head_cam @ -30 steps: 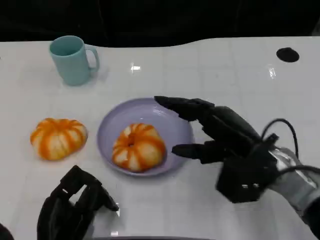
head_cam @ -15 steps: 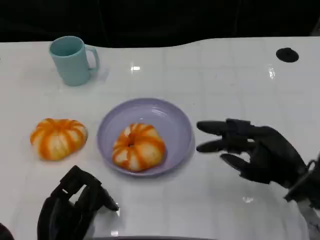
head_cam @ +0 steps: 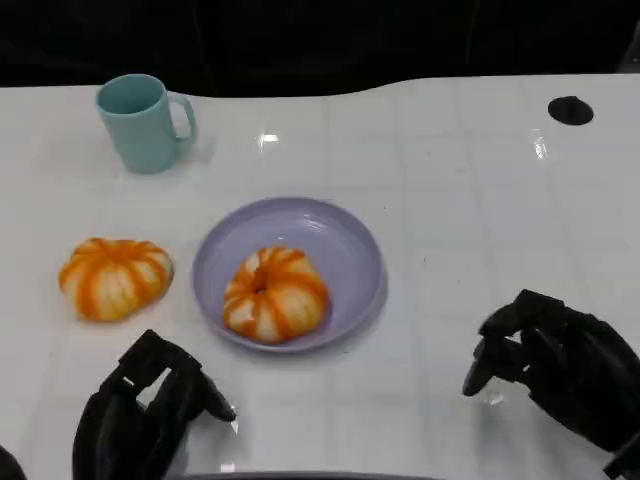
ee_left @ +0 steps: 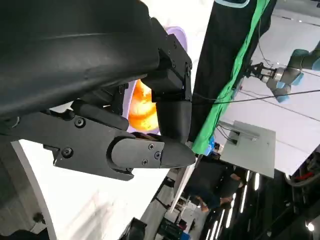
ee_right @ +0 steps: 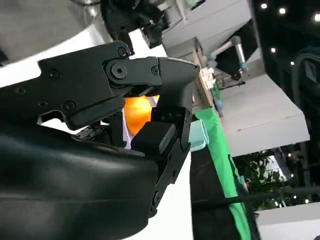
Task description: Grasp the bread from the table and place it into the plate.
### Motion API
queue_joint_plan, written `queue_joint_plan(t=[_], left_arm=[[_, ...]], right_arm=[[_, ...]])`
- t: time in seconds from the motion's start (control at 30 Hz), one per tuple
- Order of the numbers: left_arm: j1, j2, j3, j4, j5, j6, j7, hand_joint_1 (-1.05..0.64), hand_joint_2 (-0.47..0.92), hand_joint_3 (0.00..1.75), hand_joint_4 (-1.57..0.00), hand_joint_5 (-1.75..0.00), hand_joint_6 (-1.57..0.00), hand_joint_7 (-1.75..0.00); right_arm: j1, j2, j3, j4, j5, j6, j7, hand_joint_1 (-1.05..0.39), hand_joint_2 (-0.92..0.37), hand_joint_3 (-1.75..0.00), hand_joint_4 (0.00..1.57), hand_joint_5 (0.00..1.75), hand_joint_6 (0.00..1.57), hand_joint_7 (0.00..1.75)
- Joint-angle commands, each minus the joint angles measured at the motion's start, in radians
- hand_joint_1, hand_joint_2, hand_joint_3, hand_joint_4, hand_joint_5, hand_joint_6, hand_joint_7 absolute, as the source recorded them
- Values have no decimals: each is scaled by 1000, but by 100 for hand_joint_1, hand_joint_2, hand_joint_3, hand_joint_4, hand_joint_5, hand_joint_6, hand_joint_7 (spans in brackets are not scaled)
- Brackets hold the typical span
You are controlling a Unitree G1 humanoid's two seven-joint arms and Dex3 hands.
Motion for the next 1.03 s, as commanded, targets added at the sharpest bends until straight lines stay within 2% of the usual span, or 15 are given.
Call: queue_joint_plan(t=[0.03,0.07,0.17,0.27,0.57,0.73,1.03], left_arm=[[14,18,1,-22,5,0,15,-57,92,27,-63,-175,-52,-151],[15,18,1,-25,6,2,17,-57,92,27,-63,-175,-52,-152],[17,18,2,-28,-2,9,10,-57,92,26,-63,-175,-52,-152],[21,19,4,-34,-9,17,3,-57,92,24,-62,-175,-51,-151],[26,17,8,-40,-9,9,3,-56,92,24,-62,-175,-49,-152],[24,22,13,-35,-18,14,-9,-56,92,25,-61,-175,-49,-153],[13,34,19,-15,-22,8,-19,-55,92,25,-62,-175,-48,-155]], right_arm=[[41,-13,-41,-40,18,86,15,-60,-92,-37,76,163,71,131],[47,-13,-46,-45,16,96,18,-58,-92,-39,74,168,66,142],[65,-5,-59,-63,12,125,6,-56,-92,-40,73,173,61,155],[77,12,-70,-76,5,140,-10,-53,-92,-42,79,175,61,167],[83,42,-79,-85,-36,108,-56,-53,-92,-41,87,175,66,174],[82,49,-78,-91,-47,118,-77,-54,-92,-39,88,175,68,175],[75,59,-81,-84,-48,114,-73,-53,-92,-38,89,175,68,175]])
